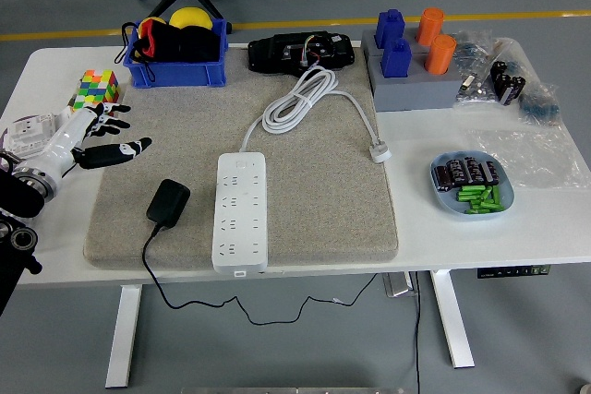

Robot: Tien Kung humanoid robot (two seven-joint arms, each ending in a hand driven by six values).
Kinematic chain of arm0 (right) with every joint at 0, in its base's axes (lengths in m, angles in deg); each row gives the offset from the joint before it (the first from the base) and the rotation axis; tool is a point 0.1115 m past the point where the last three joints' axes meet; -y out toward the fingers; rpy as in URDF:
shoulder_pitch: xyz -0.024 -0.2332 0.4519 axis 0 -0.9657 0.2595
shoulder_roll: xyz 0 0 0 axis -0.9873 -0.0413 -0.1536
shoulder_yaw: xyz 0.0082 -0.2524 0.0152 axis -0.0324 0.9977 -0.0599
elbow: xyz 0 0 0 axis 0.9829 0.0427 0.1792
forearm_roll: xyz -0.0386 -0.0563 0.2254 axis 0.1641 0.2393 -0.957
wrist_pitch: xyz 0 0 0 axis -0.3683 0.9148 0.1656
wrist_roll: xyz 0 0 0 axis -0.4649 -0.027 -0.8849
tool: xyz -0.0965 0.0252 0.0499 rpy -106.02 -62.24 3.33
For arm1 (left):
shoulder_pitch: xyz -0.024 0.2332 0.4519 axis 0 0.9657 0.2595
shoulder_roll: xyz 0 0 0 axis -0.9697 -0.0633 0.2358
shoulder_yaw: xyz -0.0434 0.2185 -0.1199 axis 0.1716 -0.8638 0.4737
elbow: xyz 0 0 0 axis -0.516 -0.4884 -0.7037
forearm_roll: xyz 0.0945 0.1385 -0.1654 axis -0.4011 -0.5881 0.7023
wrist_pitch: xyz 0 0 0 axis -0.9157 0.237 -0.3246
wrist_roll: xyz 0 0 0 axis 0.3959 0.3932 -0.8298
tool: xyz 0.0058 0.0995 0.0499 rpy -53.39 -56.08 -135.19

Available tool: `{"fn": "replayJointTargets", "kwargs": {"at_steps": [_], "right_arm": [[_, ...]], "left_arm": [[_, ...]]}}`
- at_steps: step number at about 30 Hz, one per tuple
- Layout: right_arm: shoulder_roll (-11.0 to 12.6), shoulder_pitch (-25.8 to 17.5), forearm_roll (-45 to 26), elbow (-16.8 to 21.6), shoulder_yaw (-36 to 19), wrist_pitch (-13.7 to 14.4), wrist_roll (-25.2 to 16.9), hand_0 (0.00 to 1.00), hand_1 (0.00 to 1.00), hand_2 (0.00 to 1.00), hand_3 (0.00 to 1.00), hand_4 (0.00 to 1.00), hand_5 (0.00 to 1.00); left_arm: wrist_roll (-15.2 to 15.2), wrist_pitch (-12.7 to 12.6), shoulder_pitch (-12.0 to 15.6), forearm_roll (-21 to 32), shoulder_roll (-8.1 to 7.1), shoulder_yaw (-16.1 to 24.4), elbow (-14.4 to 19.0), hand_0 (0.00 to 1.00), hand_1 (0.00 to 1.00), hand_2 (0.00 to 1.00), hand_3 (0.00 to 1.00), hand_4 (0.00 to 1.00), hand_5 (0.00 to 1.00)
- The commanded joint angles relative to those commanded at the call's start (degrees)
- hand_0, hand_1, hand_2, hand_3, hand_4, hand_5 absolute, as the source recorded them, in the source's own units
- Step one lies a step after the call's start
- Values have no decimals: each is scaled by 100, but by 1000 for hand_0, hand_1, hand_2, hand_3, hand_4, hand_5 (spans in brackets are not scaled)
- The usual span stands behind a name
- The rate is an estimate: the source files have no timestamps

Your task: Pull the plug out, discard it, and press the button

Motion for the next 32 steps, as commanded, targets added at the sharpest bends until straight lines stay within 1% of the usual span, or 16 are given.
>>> {"fn": "replayJointTargets", "kwargs": {"at_steps": [2, 3, 8, 9, 11, 12, 14, 15, 17, 19, 20, 21, 23, 25, 28, 32], "right_arm": [[-4, 3, 62, 0, -53, -63, 16, 879, 779, 754, 670, 810, 563], [-6, 4, 103, 0, -84, -102, 21, 916, 838, 806, 734, 919, 752], [-11, 7, 387, 0, -251, -285, 32, 916, 838, 806, 734, 919, 752], [-11, 7, 487, 0, -340, -362, 62, 941, 900, 853, 783, 949, 813], [-11, 7, 607, 0, -448, -473, 114, 941, 900, 853, 783, 949, 813], [-10, 6, 755, 0, -580, -600, 177, 941, 900, 853, 783, 949, 813], [-12, 6, 988, 0, -775, -758, 249, 941, 900, 853, 783, 949, 813], [-13, 9, 1078, 0, -871, -845, 289, 998, 976, 956, 946, 998, 998], [-16, 11, 1259, 0, -1047, -1004, 332, 998, 976, 956, 946, 998, 998], [-17, 13, 1381, 0, -1147, -1100, 354, 998, 976, 956, 946, 998, 998], [-18, 18, 1518, 0, -1275, -1220, 406, 998, 976, 956, 946, 998, 998], [-21, 21, 1623, 0, -1381, -1300, 444, 998, 998, 998, 998, 998, 998], [-31, 31, 1871, 0, -1654, -1426, 556, 998, 998, 998, 998, 998, 998], [-37, 38, 2072, 0, -1891, -1451, 640, 998, 998, 998, 998, 998, 998], [-45, 47, 2431, 0, -2233, -1366, 776, 998, 998, 998, 998, 998, 998], [-49, 45, 2893, 0, -2514, -1270, 855, 998, 998, 998, 998, 998, 998]], "left_arm": [[8, 0, -1, 3, 1, 2, 3, 794, 736, 723, 829, 823, 371], [11, -3, -3, -1, 3, 6, 5, 791, 732, 722, 826, 822, 370], [15, -3, -4, 4, 2, 8, 2, 791, 732, 722, 826, 822, 370], [13, -2, 2, 0, 2, 7, 0, 792, 732, 721, 825, 822, 369], [13, -1, 7, 2, 2, 7, -1, 792, 732, 721, 825, 822, 369], [14, -1, 10, 4, 4, 9, -3, 792, 732, 721, 825, 822, 369], [13, -2, 11, 0, 5, 15, -6, 792, 732, 721, 825, 822, 369], [15, -3, 9, 2, 6, 19, -6, 791, 732, 721, 825, 823, 370], [19, -4, 8, 9, 4, 15, -9, 791, 732, 721, 825, 823, 370], [18, -2, 8, 7, 3, 13, -12, 791, 732, 721, 825, 823, 370], [18, -3, 9, 6, 2, 13, -14, 791, 732, 721, 825, 823, 370], [19, -3, 9, 8, 2, 11, -17, 790, 728, 720, 825, 821, 365], [19, -3, 8, 8, 3, 3, -19, 790, 728, 720, 825, 821, 365], [15, -1, 7, 9, 5, -1, -19, 790, 728, 720, 825, 821, 365], [19, -3, 10, 11, 10, -6, -18, 787, 726, 720, 823, 821, 365], [24, -5, 19, 12, 7, -7, -20, 787, 726, 720, 823, 821, 365]]}}
